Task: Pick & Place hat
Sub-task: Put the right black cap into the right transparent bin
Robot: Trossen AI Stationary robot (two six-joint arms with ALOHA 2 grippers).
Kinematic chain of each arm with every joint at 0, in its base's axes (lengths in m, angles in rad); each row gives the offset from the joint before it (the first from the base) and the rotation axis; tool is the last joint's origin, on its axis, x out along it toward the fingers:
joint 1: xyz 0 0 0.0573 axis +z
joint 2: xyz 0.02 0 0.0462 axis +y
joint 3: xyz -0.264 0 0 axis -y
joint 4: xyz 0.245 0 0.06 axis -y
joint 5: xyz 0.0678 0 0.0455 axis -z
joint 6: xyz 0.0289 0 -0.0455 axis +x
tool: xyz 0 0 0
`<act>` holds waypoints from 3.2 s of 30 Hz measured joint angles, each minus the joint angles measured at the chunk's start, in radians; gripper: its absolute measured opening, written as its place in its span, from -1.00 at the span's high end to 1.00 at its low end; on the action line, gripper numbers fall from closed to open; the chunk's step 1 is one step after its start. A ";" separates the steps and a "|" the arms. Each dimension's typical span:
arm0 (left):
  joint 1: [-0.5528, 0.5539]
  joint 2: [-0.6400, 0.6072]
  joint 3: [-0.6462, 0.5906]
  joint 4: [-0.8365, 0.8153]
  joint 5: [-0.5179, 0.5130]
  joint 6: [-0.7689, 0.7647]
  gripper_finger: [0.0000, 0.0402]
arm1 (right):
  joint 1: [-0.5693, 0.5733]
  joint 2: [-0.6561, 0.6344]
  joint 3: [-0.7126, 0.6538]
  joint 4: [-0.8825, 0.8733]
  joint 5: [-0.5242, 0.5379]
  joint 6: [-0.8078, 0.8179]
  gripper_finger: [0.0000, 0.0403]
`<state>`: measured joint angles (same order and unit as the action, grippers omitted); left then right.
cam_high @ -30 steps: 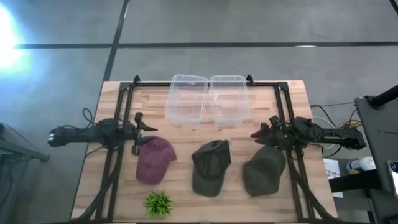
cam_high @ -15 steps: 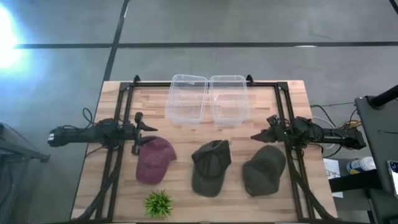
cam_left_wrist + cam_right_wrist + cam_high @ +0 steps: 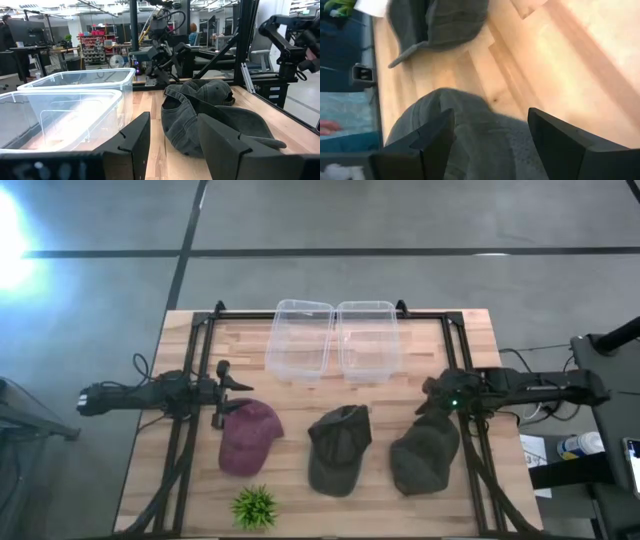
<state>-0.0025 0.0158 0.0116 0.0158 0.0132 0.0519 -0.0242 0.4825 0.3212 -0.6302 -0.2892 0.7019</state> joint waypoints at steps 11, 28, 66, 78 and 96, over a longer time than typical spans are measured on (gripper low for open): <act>0.000 0.000 0.000 0.000 0.000 0.000 0.21 | 0.030 0.377 0.198 -0.051 -0.055 -0.193 -0.20; 0.000 0.000 0.000 -0.001 0.000 0.000 0.21 | 0.239 0.878 0.389 -0.175 -0.024 -0.499 -0.20; 0.000 0.000 0.000 -0.001 0.000 0.000 0.21 | -0.016 0.383 0.593 0.221 0.084 -0.084 0.96; 0.000 0.000 0.000 -0.001 0.000 0.000 0.21 | -0.354 0.532 0.601 0.652 0.048 -0.199 0.96; 0.000 0.000 0.000 -0.001 0.000 0.000 0.21 | -0.781 0.933 0.597 0.826 -0.480 -0.204 0.96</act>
<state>-0.0021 0.0157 0.0116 0.0147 0.0132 0.0517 -0.8050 1.4159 0.9184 0.1957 -0.7690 0.4976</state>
